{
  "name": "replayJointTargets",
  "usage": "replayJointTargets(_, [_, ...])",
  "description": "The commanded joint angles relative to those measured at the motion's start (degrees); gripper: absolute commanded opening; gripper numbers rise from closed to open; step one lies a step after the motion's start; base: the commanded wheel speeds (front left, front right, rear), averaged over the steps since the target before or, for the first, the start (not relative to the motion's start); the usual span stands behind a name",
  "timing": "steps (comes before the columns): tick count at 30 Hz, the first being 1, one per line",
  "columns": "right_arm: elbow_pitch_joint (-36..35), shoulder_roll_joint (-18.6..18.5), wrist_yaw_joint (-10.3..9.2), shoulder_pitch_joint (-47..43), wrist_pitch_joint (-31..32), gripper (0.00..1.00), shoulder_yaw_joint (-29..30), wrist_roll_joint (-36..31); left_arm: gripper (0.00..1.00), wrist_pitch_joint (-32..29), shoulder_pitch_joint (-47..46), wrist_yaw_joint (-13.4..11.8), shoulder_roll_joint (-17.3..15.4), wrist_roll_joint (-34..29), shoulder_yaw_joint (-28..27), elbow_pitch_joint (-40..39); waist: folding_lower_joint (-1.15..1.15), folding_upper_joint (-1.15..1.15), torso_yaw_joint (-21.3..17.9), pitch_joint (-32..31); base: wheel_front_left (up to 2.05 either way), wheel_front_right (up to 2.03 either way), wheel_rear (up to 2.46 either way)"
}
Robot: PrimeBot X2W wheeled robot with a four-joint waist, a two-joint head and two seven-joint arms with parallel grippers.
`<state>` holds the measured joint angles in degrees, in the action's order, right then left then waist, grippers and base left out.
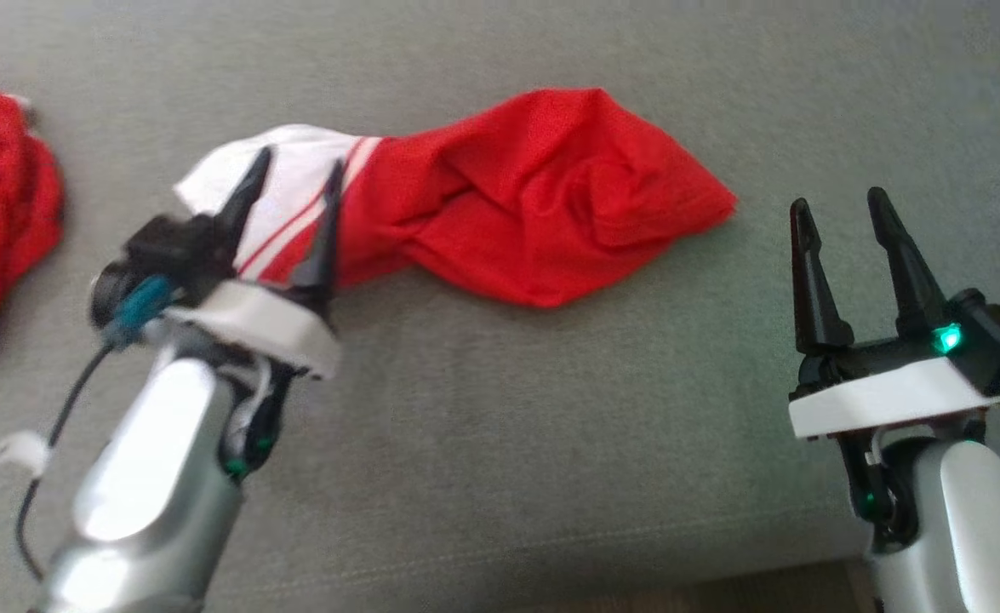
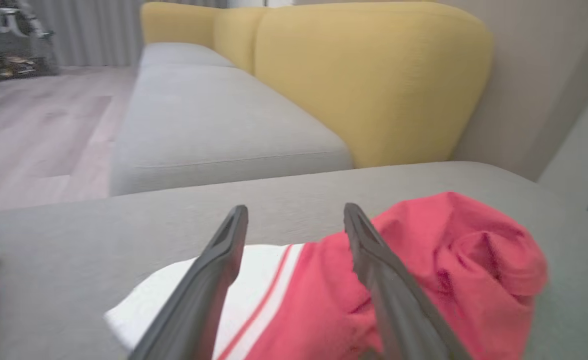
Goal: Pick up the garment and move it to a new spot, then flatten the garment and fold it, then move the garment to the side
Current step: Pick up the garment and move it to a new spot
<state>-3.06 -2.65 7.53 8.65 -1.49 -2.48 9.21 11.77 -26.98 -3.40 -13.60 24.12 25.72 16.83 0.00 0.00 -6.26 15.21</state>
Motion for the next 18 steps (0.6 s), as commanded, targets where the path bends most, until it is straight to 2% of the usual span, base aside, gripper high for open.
replayJointTargets(1, [-1.8, -0.2, -0.04, 0.1, 0.3, 1.0, -1.0, -0.5, 1.0, 0.7, -0.5, -0.6, -2.2, 0.5, -2.9, -2.1, 0.0, 0.0, 2.4, -2.1, 0.0, 0.0, 0.0])
replayJointTargets(10, [-0.3, -0.2, -0.04, -1.1, 1.9, 1.0, -0.2, -2.5, 1.0, 2.1, 9.0, -3.7, -8.0, 1.7, -8.5, -5.7, 0.0, 0.0, 5.9, -5.3, 0.0, 0.0, 0.0])
replayJointTargets(18, [0.5, -0.2, -0.04, -3.2, 3.0, 1.0, 0.5, -3.8, 1.0, 2.5, 15.7, -5.3, -9.8, 1.3, -9.3, -10.5, 0.0, 0.0, 6.6, -8.4, 0.0, 0.0, 0.0])
